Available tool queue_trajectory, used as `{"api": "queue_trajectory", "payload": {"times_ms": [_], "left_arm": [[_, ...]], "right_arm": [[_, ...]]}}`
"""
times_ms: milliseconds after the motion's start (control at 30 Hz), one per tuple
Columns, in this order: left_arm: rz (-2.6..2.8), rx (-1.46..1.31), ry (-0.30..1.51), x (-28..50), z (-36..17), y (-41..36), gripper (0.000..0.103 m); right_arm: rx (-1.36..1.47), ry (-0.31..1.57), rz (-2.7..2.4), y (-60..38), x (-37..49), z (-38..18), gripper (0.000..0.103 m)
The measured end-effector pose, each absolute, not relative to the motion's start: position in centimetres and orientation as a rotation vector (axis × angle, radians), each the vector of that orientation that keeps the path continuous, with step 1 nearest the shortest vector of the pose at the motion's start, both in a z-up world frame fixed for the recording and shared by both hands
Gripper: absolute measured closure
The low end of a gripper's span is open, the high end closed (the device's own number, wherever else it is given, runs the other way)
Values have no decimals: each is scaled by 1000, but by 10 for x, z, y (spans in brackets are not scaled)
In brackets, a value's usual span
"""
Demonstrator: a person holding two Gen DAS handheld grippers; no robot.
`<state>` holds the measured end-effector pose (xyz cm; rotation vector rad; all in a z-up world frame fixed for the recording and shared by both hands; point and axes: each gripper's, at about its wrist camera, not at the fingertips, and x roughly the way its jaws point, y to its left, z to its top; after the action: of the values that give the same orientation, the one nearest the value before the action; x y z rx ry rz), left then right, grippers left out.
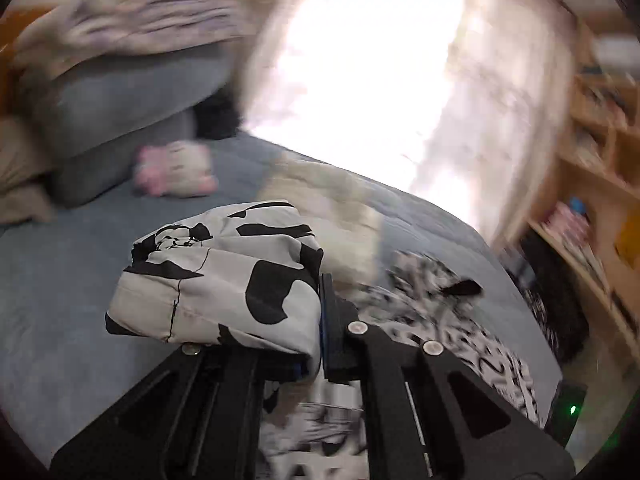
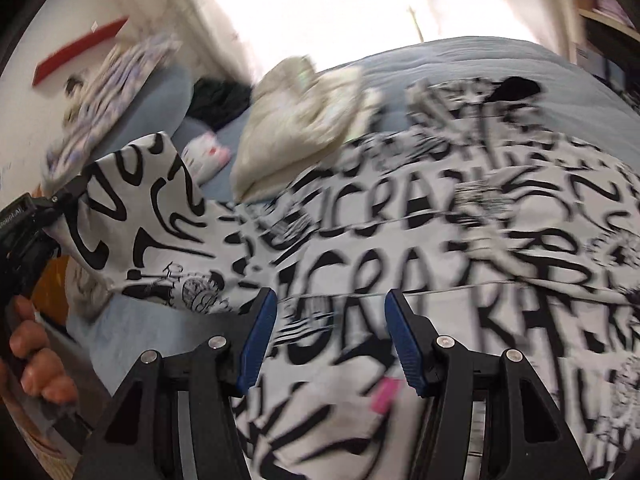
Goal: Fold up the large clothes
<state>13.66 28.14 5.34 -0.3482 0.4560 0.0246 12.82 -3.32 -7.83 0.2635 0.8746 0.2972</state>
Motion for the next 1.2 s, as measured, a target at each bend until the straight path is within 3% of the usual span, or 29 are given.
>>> {"api": "queue_trajectory", "payload": {"times_ms": [267, 467, 567, 633, 833, 900, 1200], "left_arm": [[-134, -151, 631, 184, 4, 106, 99], [-239, 8, 880, 188, -89, 13, 97], [-256, 16, 978, 184, -120, 5, 86], [-281, -24, 1036, 182, -133, 7, 63], [-415, -146, 1094, 170, -130, 17, 29], [-469, -163, 1100, 162, -124, 18, 23], [-451, -207, 1151, 118, -111, 52, 23]], "right_arm": [[378, 822, 112, -199, 98, -63, 46], [466, 876, 37, -285, 70, -88, 46], [488, 891, 38, -303, 61, -97, 46], [491, 893, 48, -307, 58, -100, 46], [502, 886, 83, -312, 52, -100, 46], [502, 885, 89, -305, 52, -94, 46], [451, 894, 152, -277, 61, -82, 45]]}}
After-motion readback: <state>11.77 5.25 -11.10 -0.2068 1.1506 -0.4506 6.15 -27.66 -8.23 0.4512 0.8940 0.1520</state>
